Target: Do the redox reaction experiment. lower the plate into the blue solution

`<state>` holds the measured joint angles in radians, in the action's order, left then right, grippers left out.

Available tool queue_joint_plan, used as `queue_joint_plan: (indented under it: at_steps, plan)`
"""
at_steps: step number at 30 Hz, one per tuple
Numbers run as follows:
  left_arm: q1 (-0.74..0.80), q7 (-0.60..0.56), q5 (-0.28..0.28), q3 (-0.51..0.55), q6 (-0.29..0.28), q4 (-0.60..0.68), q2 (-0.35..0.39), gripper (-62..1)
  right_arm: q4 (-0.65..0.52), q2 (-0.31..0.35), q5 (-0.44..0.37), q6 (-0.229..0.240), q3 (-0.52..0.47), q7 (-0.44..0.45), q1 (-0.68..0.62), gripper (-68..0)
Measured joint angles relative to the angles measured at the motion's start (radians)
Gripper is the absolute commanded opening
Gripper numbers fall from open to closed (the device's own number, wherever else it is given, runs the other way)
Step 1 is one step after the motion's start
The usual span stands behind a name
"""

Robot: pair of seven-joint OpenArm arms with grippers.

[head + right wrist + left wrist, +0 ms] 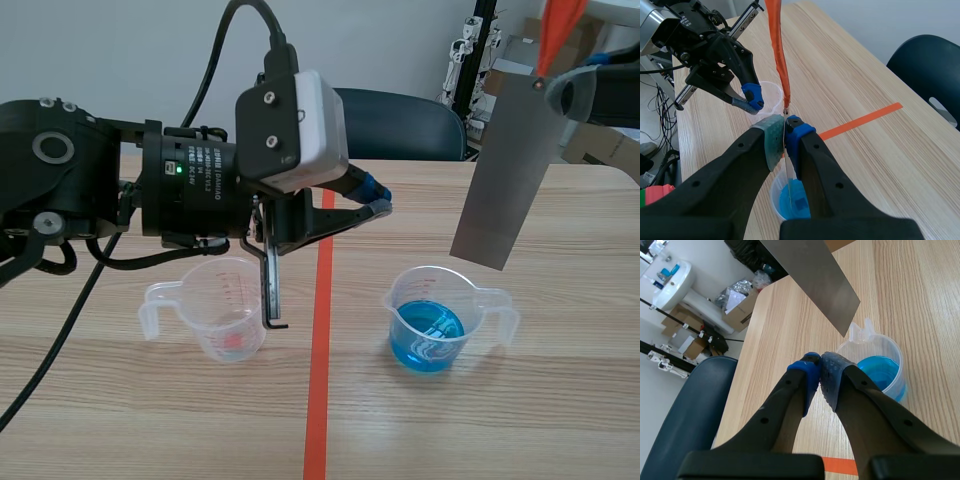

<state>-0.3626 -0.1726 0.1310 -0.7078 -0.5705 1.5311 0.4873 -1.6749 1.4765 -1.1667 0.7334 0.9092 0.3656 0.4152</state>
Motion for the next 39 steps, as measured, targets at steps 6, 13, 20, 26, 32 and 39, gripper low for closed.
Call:
queue_joint_plan:
  at_steps: [6, 13, 20, 26, 32, 39]
  plan:
    - [0.0, 0.0, 0.0, 0.0, 0.0, 0.0, 0.0, -56.9, 0.0, 0.0, 0.0, 0.0, 0.0, 0.0, 0.0, -66.9]
    - [0.0, 0.0, 0.0, 0.0, 0.0, 0.0, 0.0, -56.9, 0.0, 0.0, 0.0, 0.0, 0.0, 0.0, 0.0, -66.9]
    - [0.0, 0.0, 0.0, 0.0, 0.0, 0.0, 0.0, -56.9, 0.0, 0.0, 0.0, 0.0, 0.0, 0.0, 0.0, -66.9]
    - [0.0, 0.0, 0.0, 0.0, 0.0, 0.0, 0.0, -56.9, 0.0, 0.0, 0.011, 0.0, 0.0, 0.0, 0.0, -66.9]
    - [0.0, 0.0, 0.0, 0.0, 0.0, 0.0, 0.0, -56.9, 0.0, 0.0, 0.011, 0.0, 0.0, 0.0, 0.0, -66.9]
    - [0.031, 0.001, 0.001, 0.0, 0.01, 0.0, 0.001, -56.9, 0.0, 0.0, 0.011, 0.0, 0.0, 0.0, 0.0, -66.9]
